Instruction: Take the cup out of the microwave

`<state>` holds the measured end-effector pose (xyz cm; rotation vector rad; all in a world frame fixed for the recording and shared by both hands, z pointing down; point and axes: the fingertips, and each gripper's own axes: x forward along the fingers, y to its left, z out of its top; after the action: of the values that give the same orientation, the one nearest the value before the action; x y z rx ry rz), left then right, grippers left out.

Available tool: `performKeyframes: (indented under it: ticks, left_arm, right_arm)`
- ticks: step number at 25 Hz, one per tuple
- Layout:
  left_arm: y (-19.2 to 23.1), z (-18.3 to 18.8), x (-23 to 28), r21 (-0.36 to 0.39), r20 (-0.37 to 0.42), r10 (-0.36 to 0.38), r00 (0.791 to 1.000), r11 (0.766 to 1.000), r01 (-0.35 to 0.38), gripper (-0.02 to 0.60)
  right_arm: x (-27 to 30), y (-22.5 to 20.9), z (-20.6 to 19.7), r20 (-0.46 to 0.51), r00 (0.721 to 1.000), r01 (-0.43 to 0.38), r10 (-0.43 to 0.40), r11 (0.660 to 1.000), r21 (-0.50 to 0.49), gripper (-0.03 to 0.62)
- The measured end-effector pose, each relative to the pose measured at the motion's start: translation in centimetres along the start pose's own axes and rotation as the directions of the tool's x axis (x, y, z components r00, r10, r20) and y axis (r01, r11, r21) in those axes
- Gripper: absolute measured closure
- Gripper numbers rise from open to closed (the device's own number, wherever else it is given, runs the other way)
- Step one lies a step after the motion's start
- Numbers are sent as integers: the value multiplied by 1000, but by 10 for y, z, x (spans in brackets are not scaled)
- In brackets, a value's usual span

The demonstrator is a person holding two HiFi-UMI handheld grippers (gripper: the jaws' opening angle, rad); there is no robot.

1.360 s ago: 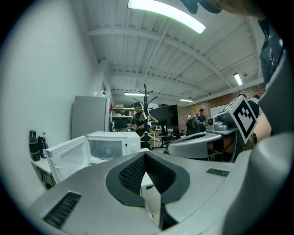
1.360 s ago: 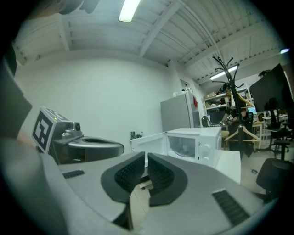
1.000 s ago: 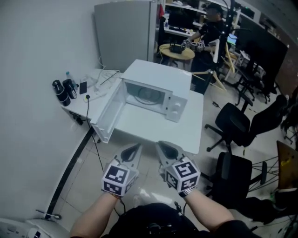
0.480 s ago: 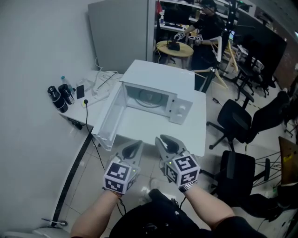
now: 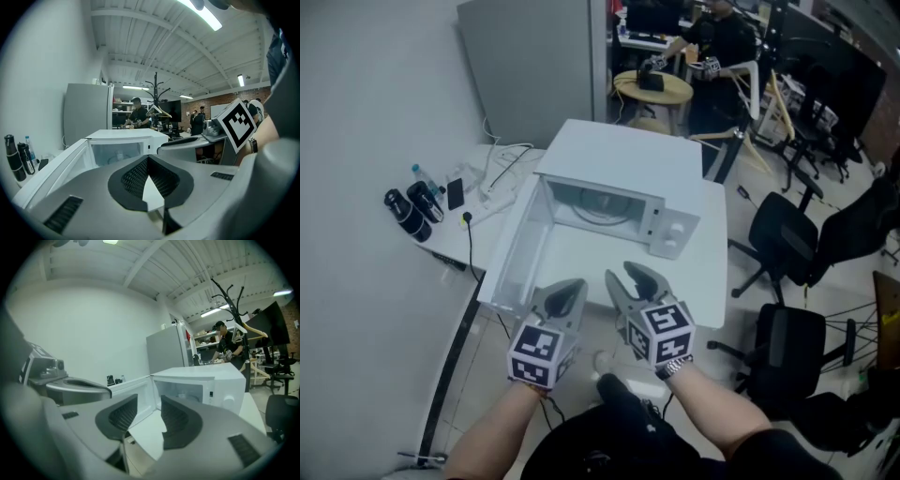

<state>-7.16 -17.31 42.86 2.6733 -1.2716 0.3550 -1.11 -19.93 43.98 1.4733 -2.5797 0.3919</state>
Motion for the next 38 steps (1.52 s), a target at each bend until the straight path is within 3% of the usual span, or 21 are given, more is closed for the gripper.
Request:
performKeyframes:
  ticks: [20, 38]
  left_arm:
    - [88, 0, 128, -37, -82, 43, 996, 998, -46, 586]
    - [132, -10, 174, -47, -131, 76, 988, 995, -83, 586]
  right_arm:
    - [154, -98, -35, -151, 985, 85, -82, 996, 9, 299]
    - [238, -156, -75, -235, 949, 217, -212, 976, -5, 220]
